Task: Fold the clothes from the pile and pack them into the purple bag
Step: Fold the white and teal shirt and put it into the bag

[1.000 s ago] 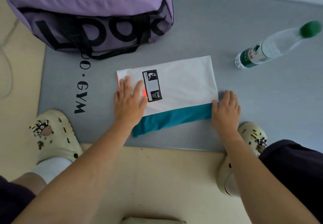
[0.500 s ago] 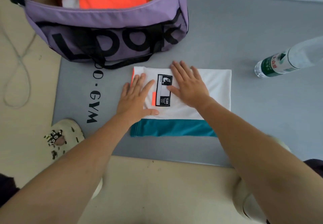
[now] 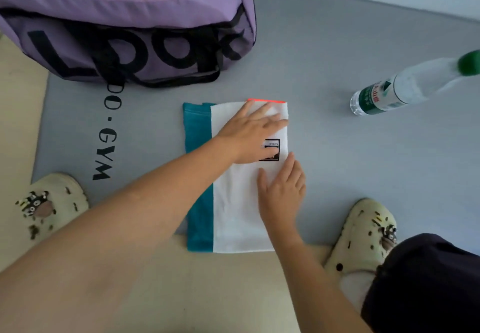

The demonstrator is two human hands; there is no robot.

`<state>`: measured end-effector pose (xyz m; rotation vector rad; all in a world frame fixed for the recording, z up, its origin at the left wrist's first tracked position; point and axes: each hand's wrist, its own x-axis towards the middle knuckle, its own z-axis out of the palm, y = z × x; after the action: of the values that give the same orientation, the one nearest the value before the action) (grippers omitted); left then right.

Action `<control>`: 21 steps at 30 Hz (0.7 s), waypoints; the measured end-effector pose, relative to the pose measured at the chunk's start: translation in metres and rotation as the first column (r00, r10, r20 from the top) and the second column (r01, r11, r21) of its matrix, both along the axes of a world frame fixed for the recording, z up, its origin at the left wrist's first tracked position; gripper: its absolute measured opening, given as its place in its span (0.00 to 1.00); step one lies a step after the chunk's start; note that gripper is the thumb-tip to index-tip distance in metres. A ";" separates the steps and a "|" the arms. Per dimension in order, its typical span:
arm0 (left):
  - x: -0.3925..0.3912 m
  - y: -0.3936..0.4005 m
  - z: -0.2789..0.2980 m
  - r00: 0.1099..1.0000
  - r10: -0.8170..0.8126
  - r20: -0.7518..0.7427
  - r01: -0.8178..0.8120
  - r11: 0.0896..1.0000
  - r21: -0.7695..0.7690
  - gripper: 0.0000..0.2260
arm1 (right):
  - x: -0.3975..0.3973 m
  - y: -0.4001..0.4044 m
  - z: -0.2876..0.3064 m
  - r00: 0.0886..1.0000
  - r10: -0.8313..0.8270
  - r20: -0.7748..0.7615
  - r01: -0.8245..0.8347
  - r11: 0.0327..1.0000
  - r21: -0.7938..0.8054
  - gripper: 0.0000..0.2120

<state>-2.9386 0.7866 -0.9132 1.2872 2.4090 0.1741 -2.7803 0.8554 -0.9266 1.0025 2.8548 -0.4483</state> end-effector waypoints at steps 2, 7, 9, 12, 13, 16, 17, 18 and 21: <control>0.010 0.001 -0.003 0.997 0.073 -0.024 -0.072 0.996 0.048 0.28 | -0.009 0.019 0.005 0.997 -0.063 -0.043 0.063 0.998 -0.006 0.30; 0.037 -0.031 -0.014 0.846 0.512 -0.146 -0.494 0.857 0.143 0.25 | -0.073 0.074 0.017 0.970 0.171 -0.175 -0.199 0.967 -0.159 0.20; 0.043 -0.042 -0.018 0.819 0.539 -0.195 -0.524 0.842 0.126 0.25 | -0.104 0.091 0.017 0.962 0.248 -0.114 -0.269 0.934 -0.236 0.18; 0.053 -0.051 -0.023 0.809 0.517 -0.278 -0.479 0.856 0.196 0.22 | -0.137 0.108 0.014 0.940 0.336 0.051 -0.306 0.902 -0.303 0.14; 0.053 -0.054 -0.024 0.789 0.541 -0.291 -0.503 0.841 0.199 0.22 | -0.144 0.112 0.014 0.941 0.331 0.073 -0.289 0.896 -0.337 0.12; 0.033 -0.058 -0.020 0.598 0.771 -0.220 -0.748 0.635 0.193 0.24 | -0.154 0.123 0.013 0.965 0.257 0.058 -0.214 0.891 -0.401 0.07; 0.021 -0.060 -0.019 0.519 0.841 -0.149 -0.824 0.539 0.175 0.24 | -0.155 0.126 0.011 0.968 0.246 0.055 -0.205 0.897 -0.392 0.06; 0.009 -0.061 -0.019 0.454 0.889 -0.062 -0.876 0.458 0.151 0.23 | -0.155 0.128 0.010 0.970 0.237 0.052 -0.200 0.903 -0.381 0.05; -0.017 -0.068 -0.020 0.394 0.909 0.136 -0.915 0.376 0.145 0.12 | -0.150 0.128 0.005 0.978 0.208 0.013 -0.189 0.907 -0.376 0.03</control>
<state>-2.9558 0.7185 -0.9330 -0.2173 2.8322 0.7520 -2.9305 0.9837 -0.9219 0.6372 2.6394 -0.8871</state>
